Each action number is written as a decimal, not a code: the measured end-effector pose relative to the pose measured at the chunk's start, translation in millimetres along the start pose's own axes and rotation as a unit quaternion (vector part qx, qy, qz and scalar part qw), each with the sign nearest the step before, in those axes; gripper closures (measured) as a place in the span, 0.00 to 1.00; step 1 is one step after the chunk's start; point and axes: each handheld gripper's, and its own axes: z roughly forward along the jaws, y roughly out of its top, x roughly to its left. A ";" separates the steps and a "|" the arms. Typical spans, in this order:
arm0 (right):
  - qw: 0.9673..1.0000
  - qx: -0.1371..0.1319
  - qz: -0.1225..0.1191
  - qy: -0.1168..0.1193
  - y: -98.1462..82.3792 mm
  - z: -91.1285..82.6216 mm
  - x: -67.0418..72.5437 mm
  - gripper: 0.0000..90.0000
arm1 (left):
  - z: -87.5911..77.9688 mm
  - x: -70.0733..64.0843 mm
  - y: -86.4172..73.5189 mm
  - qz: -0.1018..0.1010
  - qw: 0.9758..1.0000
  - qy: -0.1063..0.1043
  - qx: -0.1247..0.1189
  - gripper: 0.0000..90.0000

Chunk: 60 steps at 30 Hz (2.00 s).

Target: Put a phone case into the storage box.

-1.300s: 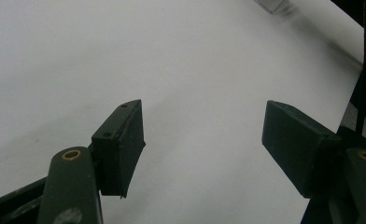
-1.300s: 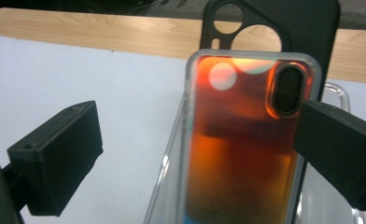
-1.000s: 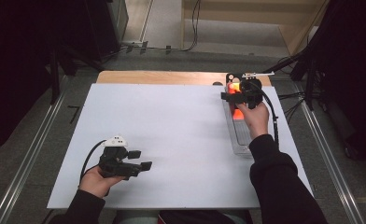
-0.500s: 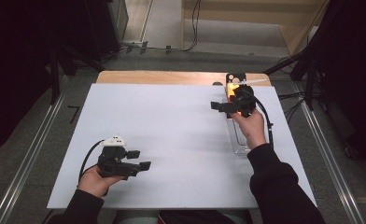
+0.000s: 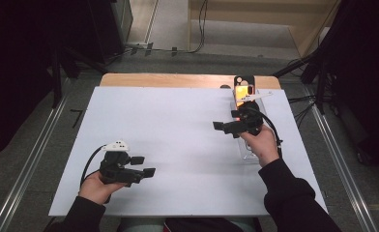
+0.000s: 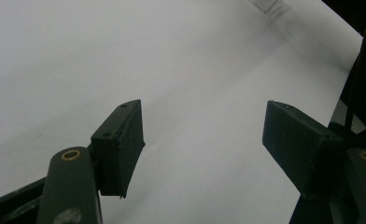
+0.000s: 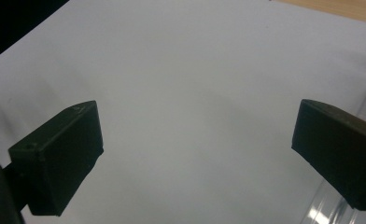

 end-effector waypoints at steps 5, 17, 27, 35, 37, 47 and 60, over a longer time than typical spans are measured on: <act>1.000 0.002 -0.011 0.018 -9.6 -5.8 10.2 0.01 | -0.5 -0.9 0.8 0.004 1.000 -0.004 0.002 0.32; 0.998 0.030 -0.048 0.030 -36.1 -15.6 29.2 0.19 | -1.3 -0.4 -0.4 0.015 1.000 -0.013 0.003 0.32; 0.996 0.038 -0.051 0.056 -60.5 -26.0 35.0 0.24 | -1.3 -2.5 -1.5 0.024 1.000 -0.020 0.004 0.32; 0.995 0.044 -0.073 0.060 -80.4 -33.8 37.2 0.24 | -0.6 -4.5 -3.3 0.032 0.999 -0.025 0.008 0.32; 0.994 0.043 -0.074 0.061 -85.0 -36.5 36.1 0.24 | -0.5 -4.7 -4.3 0.032 0.999 -0.025 0.006 0.32; 0.995 0.052 -0.059 0.062 -112.4 -44.0 28.3 0.24 | 0.0 -4.4 -8.5 0.035 0.999 -0.028 0.009 0.32; 0.995 0.066 -0.051 0.058 -132.3 -53.9 18.4 0.24 | -2.1 -1.2 -15.7 0.027 0.999 -0.031 0.009 0.32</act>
